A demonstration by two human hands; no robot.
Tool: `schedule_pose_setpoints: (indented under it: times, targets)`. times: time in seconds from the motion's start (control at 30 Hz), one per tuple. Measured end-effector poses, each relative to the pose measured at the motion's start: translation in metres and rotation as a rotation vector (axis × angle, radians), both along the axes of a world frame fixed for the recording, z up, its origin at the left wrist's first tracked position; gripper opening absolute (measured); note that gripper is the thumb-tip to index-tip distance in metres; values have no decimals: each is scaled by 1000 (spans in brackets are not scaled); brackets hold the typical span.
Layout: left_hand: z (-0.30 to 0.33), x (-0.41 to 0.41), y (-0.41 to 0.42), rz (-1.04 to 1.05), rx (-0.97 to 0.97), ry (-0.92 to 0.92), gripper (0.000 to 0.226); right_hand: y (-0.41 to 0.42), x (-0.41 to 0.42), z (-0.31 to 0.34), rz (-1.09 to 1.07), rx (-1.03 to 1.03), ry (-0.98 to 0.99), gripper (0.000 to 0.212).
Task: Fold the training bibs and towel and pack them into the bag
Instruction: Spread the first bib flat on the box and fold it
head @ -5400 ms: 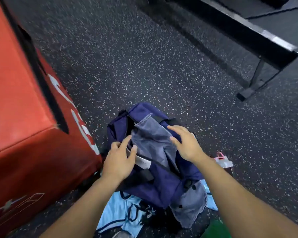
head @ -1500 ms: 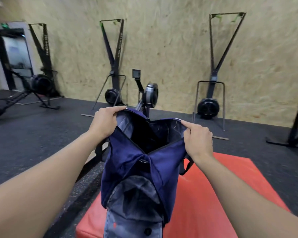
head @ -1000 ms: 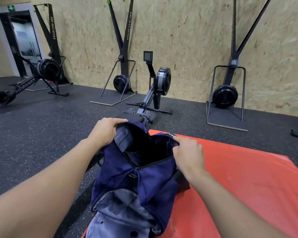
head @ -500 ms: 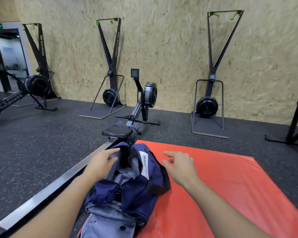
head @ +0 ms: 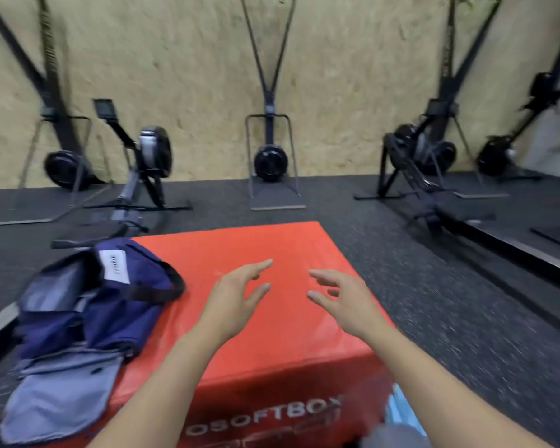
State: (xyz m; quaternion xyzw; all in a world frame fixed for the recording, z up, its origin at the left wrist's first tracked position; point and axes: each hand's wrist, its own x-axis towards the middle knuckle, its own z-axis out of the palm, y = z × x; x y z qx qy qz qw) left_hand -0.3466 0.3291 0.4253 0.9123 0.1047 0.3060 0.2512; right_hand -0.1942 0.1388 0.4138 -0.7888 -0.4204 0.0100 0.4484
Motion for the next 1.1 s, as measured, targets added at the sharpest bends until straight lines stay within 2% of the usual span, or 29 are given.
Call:
schedule_pose_setpoints:
  times: [0.23,0.47,0.63,0.83,1.1]
  targets:
    - [-74,106,-139,-282,14,179,44,-172,67,-94,-261,-35,133,45]
    - [-160,190,-240,-446,6,396,47,-287,104,-221,-439,-176,349,44]
    - [-218,237,-277,-516,19,538,49,-338,123,-302,-512,-309,491,47]
    - [-263,276,-305,-584,17,586,51,-380,137,-378,-656,-451,597,45]
    - [-291,298,-317,-650,56,656,53,-401,165,-453,-839,-382,858,42]
